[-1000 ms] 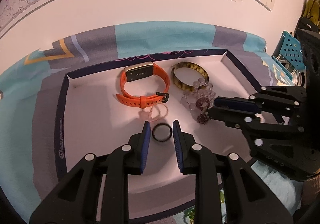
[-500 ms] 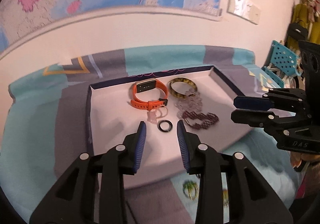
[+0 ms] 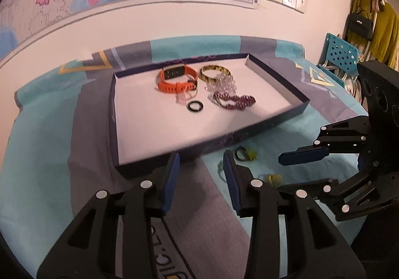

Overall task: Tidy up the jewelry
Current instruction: 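Move both tools back to the loose jewelry beside the box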

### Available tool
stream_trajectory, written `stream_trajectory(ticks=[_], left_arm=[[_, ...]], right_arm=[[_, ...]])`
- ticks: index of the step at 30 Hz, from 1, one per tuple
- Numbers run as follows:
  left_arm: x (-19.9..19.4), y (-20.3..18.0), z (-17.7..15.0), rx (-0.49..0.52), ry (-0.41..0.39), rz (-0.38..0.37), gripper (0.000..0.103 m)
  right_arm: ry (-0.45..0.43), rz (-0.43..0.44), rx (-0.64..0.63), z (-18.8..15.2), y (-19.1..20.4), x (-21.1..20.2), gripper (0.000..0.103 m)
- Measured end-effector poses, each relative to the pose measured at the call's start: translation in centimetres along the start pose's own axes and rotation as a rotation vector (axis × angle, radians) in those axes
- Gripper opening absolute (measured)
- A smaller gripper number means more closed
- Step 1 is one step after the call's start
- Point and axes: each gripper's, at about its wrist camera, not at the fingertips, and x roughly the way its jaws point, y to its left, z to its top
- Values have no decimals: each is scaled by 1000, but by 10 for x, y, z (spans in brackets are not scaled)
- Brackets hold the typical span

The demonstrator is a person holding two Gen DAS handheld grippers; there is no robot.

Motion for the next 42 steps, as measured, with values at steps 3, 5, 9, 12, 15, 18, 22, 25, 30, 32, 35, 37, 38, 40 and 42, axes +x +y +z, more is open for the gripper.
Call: stream_trajectory(ticks=[3,5,9,12,15,18,22,25,30,32,35,37,38,40,42], left_arm=[[1,-2,-5,-2,7,-5,36],[1,-3,-8,-3,12,-6,37],[4,-5,-12,-1,23,-7,37],[5,-5,-14,-5,29,-10,37],[5,-6,-15,-5,32,-15,38],[5,-8,-16,4,36,-21,38],[5,-13,-18,23,40,-35,38],[4,-19,-20,41,41,-53,38],[5,-27,-23,64,44,-57,40],[5,-25,-23,53,45,-53,41],[5,-18,-23,29,47,-44,41],[3,-15,-24,20,47,-42,41],[3,-14,-24,21,47,-41,41],[2,-14,-26,21,49,-42,41],[1,-14,-27,25,52,-45,41]], right_arm=[[4,-4,15,-2,1,4,34],[5,0,27,-2,1,5,34],[11,-2,42,-3,-1,8,21],[13,19,64,-3,-5,8,17],[10,22,73,-6,-5,5,17],[-1,31,92,-6,-8,1,17],[-38,72,156,-6,-21,-9,17],[-46,47,180,-6,-30,-13,17],[-42,52,188,-8,-30,-16,17],[-36,72,164,-7,-23,-15,17],[-20,97,125,-5,-10,-8,17],[-6,110,109,-5,-2,-2,18],[-4,111,103,-4,1,0,18],[-8,108,90,-3,4,0,22],[-15,106,94,-4,4,-2,26]])
